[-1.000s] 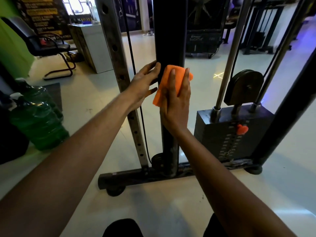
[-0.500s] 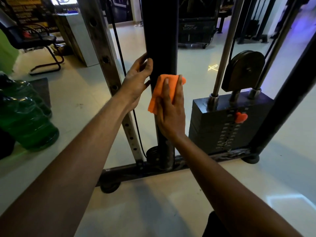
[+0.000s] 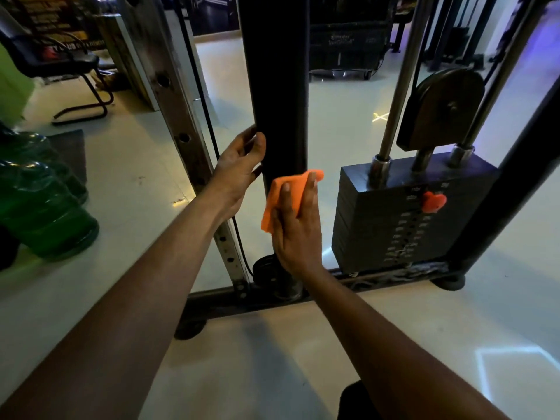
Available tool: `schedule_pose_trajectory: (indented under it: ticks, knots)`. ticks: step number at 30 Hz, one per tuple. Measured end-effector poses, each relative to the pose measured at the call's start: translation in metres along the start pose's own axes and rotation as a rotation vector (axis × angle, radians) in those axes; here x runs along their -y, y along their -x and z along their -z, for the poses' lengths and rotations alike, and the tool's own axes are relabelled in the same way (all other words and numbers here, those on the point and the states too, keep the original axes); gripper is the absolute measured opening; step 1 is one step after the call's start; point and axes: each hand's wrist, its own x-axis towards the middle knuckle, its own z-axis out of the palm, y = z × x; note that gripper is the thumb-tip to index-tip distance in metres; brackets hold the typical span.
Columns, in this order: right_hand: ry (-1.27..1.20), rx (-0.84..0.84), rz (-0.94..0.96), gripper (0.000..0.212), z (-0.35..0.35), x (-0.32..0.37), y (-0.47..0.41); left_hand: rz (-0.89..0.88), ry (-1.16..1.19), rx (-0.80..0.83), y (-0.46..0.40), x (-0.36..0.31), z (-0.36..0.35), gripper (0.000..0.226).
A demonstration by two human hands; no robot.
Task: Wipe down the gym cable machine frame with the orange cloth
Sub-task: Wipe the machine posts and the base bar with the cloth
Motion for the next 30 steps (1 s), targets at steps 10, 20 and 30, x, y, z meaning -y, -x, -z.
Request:
schedule_pose_trajectory:
  ticks: [10,20,30]
  knots:
    - [-0.059,-0.105,0.032,0.078,-0.009,-0.004,-0.011,0.015,-0.025,-0.026,0.010,0.056,-0.001,0.052]
    - [-0.093,-0.058,-0.021,0.077,-0.013,-0.009,0.007,0.003,-0.010,-0.031,0.015,0.077,-0.005,0.058]
    - [-0.109,0.059,-0.080,0.077,-0.038,-0.039,0.068,0.027,0.029,0.008,0.022,0.124,-0.004,0.048]
